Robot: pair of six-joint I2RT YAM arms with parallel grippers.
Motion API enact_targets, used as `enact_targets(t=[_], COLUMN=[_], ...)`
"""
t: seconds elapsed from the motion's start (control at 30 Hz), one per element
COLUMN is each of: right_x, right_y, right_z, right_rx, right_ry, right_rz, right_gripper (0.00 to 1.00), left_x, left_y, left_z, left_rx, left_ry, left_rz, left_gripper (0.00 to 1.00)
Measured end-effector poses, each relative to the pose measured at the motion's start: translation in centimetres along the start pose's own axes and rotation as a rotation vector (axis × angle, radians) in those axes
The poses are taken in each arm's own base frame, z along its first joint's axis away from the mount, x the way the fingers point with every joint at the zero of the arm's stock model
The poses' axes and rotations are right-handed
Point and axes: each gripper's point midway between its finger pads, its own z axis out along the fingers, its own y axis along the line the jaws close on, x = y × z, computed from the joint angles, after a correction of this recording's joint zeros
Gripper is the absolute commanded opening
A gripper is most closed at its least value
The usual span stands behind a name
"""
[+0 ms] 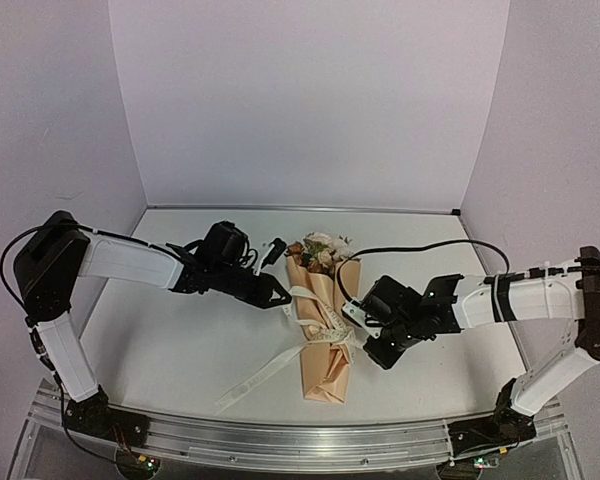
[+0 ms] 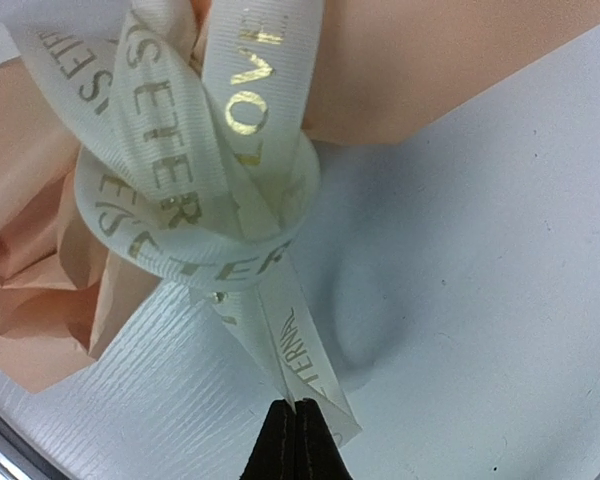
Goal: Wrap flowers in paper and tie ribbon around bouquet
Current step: Tie the ribbon around the folded bouquet.
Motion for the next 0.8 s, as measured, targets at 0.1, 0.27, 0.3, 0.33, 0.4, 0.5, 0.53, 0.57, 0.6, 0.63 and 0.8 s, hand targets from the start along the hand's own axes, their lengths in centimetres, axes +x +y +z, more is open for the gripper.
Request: enact_targets(t=[0.1, 0.27, 0.3, 0.33, 0.4, 0.5, 0.53, 0.57, 0.6, 0.63, 0.8], right_x=[0.1, -1.5, -1.9, -2.2, -2.6, -2.8, -2.8, -2.8, -2.8, -2.8, -2.6], right_y=[0.5, 0.0, -0.1, -0.2, -0.5, -0.7, -0.7, -0.7, -0.7, -0.7, -0.6], right_z=[-0.3, -1.1, -1.3, -1.5, -1.6, -1.7, -1.7, -1.6, -1.6, -1.6, -1.3], right_rx=[-0.003, 0.019, 0.021, 0.022, 0.023, 0.025, 0.025, 0.025, 0.024, 0.024, 0.023], right_ry=[0.010, -0.025, -0.034, -0.041, -0.051, -0.054, -0.053, -0.053, -0.051, -0.049, -0.040], right_rz=[-0.016, -0.011, -0.006, -0.001, 0.011, 0.026, 0.030, 0.033, 0.035, 0.036, 0.042], right_gripper=[0.00, 0.00, 0.00, 0.00, 0.00, 0.00, 0.00, 0.00, 0.00, 0.00, 0.00], left_x=[-0.1, -0.4, -0.6, -0.6, -0.9, -1.6, -1.8, -2.0, -2.1, -2.1, -1.8], left_y=[-0.5, -2.3, -2.7, -3.0, -3.5, -3.9, -3.9, -4.0, -4.0, -3.9, -3.0], left_z=[0.4, 1.3, 1.5, 1.7, 2.0, 2.3, 2.4, 2.5, 2.6, 2.7, 2.9], left_rx=[0.019, 0.058, 0.065, 0.071, 0.081, 0.089, 0.091, 0.092, 0.090, 0.086, 0.041], left_ry=[0.010, 0.026, 0.028, 0.033, 0.039, 0.039, 0.038, 0.038, 0.040, 0.044, 0.056], left_rz=[0.019, 0.083, 0.096, 0.107, 0.123, 0.139, 0.145, 0.149, 0.152, 0.152, 0.128], left_gripper=[0.14, 0.13, 0.12, 0.12, 0.13, 0.18, 0.20, 0.23, 0.28, 0.31, 0.49])
